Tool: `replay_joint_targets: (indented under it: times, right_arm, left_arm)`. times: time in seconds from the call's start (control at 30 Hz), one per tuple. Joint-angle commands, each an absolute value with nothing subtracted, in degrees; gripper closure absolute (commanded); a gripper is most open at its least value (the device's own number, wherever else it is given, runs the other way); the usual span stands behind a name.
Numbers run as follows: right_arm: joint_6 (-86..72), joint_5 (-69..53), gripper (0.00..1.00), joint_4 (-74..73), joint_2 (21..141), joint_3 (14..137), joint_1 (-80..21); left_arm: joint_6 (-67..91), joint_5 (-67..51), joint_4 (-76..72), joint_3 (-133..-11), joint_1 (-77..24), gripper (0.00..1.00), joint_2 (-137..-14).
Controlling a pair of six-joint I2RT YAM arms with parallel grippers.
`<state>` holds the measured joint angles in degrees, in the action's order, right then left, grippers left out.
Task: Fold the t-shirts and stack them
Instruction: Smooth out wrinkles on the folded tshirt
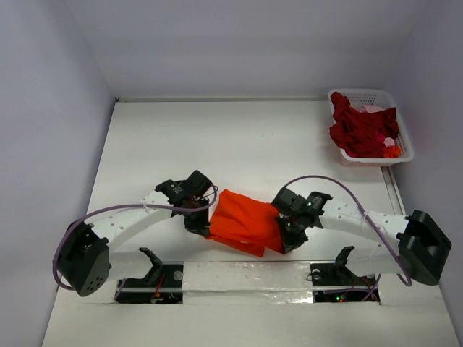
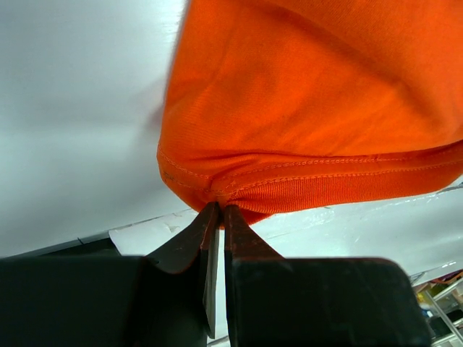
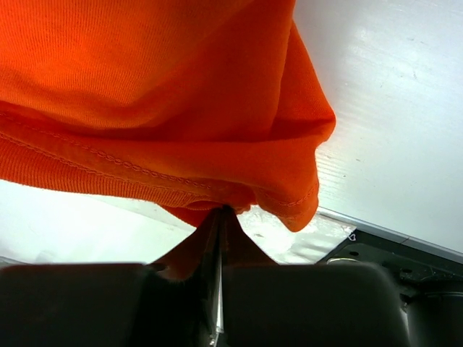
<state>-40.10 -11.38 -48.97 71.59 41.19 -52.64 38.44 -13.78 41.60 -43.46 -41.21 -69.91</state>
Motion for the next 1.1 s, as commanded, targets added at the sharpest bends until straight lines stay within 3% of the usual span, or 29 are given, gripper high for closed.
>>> replay_joint_targets:
  times: [0.0,0.07,0.1,0.2,0.23,0.27,0.33,0.37,0.4,0.5,0.67,0.77,0.8,0.83,0.87,0.9,0.93,0.97,1.0,1.07]
  right_arm:
    - [-39.4,-11.4,0.9,-50.7,71.0,41.6,-53.3]
    - [-39.3,-11.3,0.69,-50.9,70.8,41.7,-53.3]
    - [-39.4,-11.3,0.5,-51.1,70.5,41.9,-53.3]
    - [-39.6,-11.1,0.06,-51.3,70.1,42.0,-53.3]
    - [-39.7,-11.0,0.01,-51.4,70.1,42.0,-53.3]
    - [-39.8,-10.9,0.0,-51.5,70.0,42.0,-53.3]
    - [-40.3,-10.5,0.0,-52.1,69.2,42.1,-53.3]
    - [-40.4,-10.3,0.0,-52.3,68.8,42.1,-53.3]
    - [-40.9,-10.1,0.0,-52.8,68.3,42.2,-53.3]
    - [-41.7,-8.7,0.0,-53.6,65.1,43.6,-53.3]
    - [-42.9,-4.5,0.04,-56.2,60.8,51.7,-53.3]
    - [-41.7,-3.4,0.17,-55.4,63.1,56.5,-53.3]
    - [-40.6,-3.1,0.29,-55.0,66.1,58.0,-53.3]
    - [-40.1,-2.9,0.58,-53.5,67.7,58.5,-53.3]
    - [-39.4,-2.9,0.69,-52.7,69.6,59.0,-53.3]
    - [-38.9,-2.6,0.81,-52.0,73.2,59.6,-53.3]
    - [-38.8,-2.6,1.0,-50.1,75.0,60.2,-53.3]
    - [-38.6,-3.2,1.0,-49.1,76.5,60.6,-53.3]
    - [-38.4,-3.6,1.0,-48.2,77.9,61.0,-53.3]
    - [-38.2,-4.3,1.0,-46.0,81.5,62.3,-53.3]
  left_arm:
    - [38.9,-13.2,44.1,-42.4,-41.5,1.0,-67.9]
    - [39.3,-13.2,44.3,-42.2,-41.5,1.0,-67.7]
    - [39.4,-13.2,44.3,-42.0,-41.5,0.99,-67.2]
    - [39.7,-12.9,45.0,-41.4,-41.5,0.85,-66.4]
    - [39.6,-12.9,45.3,-41.4,-41.5,0.82,-66.0]
    - [39.7,-12.8,45.6,-41.7,-41.5,0.67,-65.7]
    - [40.3,-12.0,47.3,-42.8,-41.5,0.48,-65.0]
    - [40.4,-11.9,47.9,-43.2,-41.5,0.07,-64.8]
    - [40.6,-11.4,48.7,-43.9,-41.5,0.01,-63.8]
    - [41.8,-9.8,51.7,-47.7,-41.5,0.01,-60.6]
    - [42.7,-5.0,55.3,-59.7,-41.5,0.01,-60.4]
    - [41.8,-4.0,52.5,-64.9,-41.5,0.01,-63.1]
    - [40.9,-4.3,50.9,-65.0,-41.5,0.01,-64.8]
    - [40.5,-4.9,48.2,-64.6,-41.5,0.04,-66.1]
    - [40.2,-5.8,46.5,-64.1,-41.5,0.24,-67.1]
    - [39.8,-6.8,44.4,-63.5,-41.5,0.34,-69.5]
    - [39.8,-8.4,40.6,-62.1,-41.5,0.47,-70.6]
    - [39.9,-9.2,39.0,-61.4,-41.5,0.86,-71.5]
    - [40.2,-9.9,37.4,-60.9,-41.5,1.0,-73.5]
    - [39.6,-11.5,34.7,-60.4,-41.5,1.0,-75.5]
